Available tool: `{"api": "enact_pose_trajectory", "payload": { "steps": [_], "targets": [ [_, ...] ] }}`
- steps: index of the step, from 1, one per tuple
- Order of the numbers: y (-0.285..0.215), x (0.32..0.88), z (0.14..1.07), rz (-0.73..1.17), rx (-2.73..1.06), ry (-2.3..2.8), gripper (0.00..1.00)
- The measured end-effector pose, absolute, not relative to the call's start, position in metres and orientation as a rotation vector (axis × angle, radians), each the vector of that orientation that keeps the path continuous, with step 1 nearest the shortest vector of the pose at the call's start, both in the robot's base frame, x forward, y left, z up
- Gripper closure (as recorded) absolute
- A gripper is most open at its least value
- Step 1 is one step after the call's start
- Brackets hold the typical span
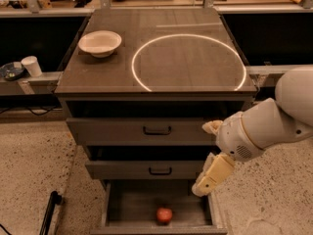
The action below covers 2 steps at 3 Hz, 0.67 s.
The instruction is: Pick apple from bottom drawer and place on counter
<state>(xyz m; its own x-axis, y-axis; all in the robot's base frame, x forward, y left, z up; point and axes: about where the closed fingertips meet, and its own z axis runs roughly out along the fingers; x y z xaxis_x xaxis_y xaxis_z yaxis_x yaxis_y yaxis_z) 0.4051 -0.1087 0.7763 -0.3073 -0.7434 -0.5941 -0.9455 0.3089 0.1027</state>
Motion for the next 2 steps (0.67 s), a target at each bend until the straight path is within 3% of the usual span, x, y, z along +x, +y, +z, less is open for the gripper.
{"api": "enact_pose_trajectory", "payload": {
  "steps": [1, 2],
  "targets": [
    [-0.095, 0.390, 0.709, 0.815, -1.392, 2.062, 0.00],
    [-0.081, 0.379, 0.647, 0.855, -1.295, 1.997, 0.00]
  ]
}}
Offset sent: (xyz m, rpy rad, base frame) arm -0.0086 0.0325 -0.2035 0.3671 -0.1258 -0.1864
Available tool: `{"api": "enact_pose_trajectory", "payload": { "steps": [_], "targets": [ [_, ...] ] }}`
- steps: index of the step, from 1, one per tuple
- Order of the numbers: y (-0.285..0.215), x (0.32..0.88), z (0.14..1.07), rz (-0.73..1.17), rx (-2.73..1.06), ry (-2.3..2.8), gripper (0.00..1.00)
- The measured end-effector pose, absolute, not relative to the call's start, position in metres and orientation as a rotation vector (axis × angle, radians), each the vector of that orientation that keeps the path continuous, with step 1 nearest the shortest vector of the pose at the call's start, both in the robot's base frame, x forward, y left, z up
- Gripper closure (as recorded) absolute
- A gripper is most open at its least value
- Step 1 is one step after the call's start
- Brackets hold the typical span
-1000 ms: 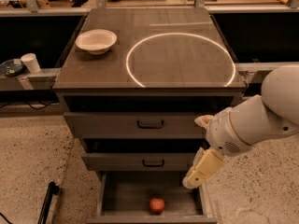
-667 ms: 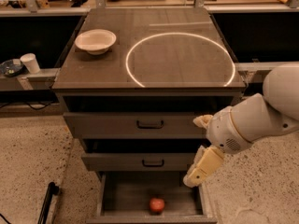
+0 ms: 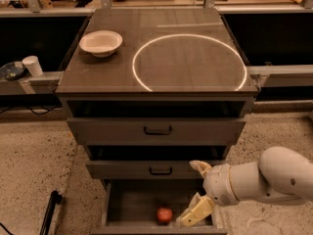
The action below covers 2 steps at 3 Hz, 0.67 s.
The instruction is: Pick apple from bottom drawer and place on counter
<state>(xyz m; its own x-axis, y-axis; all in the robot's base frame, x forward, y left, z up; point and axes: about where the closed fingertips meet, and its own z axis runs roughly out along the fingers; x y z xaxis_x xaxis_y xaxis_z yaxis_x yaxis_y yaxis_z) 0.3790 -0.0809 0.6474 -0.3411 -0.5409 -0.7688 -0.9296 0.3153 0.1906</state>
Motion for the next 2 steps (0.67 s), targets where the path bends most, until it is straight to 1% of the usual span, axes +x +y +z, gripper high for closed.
{"api": "enact_pose_trajectory", "payload": {
  "steps": [1, 2],
  "targets": [
    [-0.0850, 0.3973, 0.6348, 0.781, -1.246, 1.992, 0.00],
    [-0.0806, 0.3936, 0.6288, 0.785, -1.293, 2.024, 0.00]
  ]
}}
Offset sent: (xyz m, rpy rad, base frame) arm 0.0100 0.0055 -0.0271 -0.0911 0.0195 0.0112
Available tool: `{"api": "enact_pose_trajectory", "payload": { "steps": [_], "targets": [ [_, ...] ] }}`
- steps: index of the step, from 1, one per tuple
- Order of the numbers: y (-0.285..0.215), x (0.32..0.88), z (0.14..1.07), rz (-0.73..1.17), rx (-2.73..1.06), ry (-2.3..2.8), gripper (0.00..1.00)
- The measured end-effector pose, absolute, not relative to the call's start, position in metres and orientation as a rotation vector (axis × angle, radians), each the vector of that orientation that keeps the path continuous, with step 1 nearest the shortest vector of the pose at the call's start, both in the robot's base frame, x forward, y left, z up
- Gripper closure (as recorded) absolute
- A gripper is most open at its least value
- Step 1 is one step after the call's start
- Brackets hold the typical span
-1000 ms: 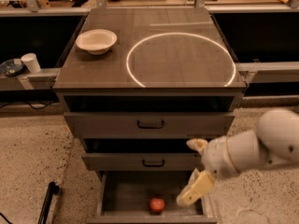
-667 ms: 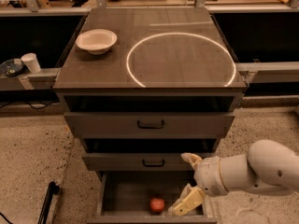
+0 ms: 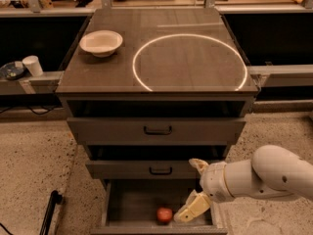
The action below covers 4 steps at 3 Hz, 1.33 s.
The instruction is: Pick apple from bottom drawer and place on counter
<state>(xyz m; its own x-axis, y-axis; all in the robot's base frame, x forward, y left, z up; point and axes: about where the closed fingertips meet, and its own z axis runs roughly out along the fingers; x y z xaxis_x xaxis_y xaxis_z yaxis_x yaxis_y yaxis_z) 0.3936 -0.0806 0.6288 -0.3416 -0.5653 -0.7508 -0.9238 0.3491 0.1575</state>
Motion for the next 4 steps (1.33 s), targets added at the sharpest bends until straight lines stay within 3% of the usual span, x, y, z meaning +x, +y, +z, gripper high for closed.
{"api": "enact_pose_trajectory", "payload": {
  "steps": [3, 4],
  "targets": [
    [-0.074, 0.425, 0.491, 0.589, -1.323, 1.853, 0.00],
    [-0.099, 0.465, 0.459, 0.484, -1.148, 1.811, 0.00]
  ]
}}
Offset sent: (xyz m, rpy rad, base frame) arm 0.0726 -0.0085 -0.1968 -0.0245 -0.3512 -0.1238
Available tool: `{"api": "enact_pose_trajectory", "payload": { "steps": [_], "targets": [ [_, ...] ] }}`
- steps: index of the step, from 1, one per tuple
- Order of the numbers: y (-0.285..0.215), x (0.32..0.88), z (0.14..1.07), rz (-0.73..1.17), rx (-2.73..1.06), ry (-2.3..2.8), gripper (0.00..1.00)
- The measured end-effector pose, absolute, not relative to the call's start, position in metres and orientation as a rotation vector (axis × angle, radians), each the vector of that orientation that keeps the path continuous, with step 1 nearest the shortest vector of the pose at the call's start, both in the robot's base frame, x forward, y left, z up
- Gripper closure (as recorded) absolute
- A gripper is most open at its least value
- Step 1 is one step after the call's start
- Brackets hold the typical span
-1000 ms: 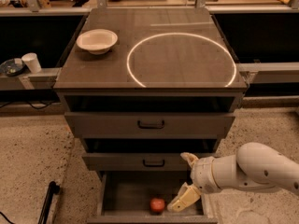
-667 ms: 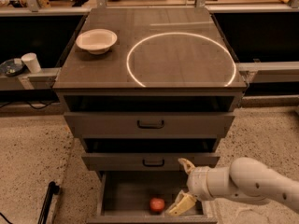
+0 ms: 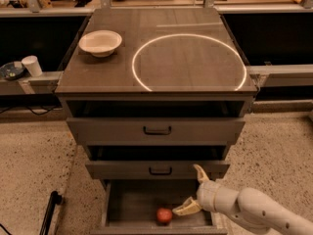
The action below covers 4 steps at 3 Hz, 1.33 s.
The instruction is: Pick apple from bottom drawer and place on counter
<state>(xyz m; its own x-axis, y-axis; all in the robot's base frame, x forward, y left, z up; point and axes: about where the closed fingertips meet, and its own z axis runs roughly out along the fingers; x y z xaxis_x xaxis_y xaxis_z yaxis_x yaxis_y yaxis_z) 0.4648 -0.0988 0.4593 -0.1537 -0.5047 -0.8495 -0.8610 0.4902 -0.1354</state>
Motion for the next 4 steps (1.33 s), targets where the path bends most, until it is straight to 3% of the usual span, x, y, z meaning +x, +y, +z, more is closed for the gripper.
{"api": "enact_pose_trajectory", "payload": {
  "steps": [2, 4],
  "targets": [
    [-0.116, 0.488, 0.432, 0.474, -1.091, 1.846, 0.00],
    [-0.105, 0.490, 0.358, 0.480, -1.386, 1.771, 0.00]
  ]
}}
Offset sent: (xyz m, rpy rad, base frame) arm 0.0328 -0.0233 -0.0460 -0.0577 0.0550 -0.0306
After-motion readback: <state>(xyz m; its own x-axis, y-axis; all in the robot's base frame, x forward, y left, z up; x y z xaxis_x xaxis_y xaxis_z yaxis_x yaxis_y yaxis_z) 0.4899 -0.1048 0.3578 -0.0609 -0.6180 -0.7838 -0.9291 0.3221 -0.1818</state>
